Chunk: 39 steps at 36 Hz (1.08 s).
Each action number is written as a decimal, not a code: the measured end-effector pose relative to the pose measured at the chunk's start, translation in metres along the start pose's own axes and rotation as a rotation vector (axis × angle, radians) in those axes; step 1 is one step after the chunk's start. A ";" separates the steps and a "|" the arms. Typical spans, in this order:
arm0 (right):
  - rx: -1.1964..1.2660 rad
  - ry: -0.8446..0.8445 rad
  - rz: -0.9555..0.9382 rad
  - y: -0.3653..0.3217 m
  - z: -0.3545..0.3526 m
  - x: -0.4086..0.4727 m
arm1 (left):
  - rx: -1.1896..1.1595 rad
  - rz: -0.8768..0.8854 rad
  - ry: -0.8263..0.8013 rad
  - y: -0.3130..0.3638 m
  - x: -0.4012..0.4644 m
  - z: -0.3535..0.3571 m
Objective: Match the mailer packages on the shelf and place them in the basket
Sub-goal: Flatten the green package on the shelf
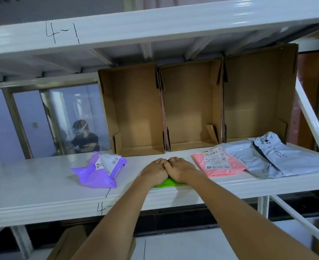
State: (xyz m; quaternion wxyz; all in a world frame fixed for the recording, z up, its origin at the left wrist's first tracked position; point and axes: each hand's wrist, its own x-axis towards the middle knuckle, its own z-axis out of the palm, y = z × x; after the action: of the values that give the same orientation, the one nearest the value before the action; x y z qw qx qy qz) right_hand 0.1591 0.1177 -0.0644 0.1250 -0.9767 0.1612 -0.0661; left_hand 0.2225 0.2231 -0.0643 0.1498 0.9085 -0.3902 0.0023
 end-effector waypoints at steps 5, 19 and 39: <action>0.020 0.009 0.022 0.000 0.003 -0.002 | 0.104 0.001 -0.033 0.004 -0.004 0.000; -0.046 0.002 0.129 -0.004 -0.001 -0.013 | 0.195 -0.095 -0.087 0.003 -0.019 0.001; -0.270 -0.181 -0.005 0.020 -0.028 -0.051 | 0.178 -0.146 -0.272 -0.010 -0.048 -0.031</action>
State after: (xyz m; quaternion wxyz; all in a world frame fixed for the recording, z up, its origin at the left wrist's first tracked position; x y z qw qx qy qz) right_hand 0.1004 0.1104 -0.0478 0.0064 -0.9870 0.1543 0.0440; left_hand 0.1996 0.2717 -0.0429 0.0146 0.9359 -0.3382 -0.0971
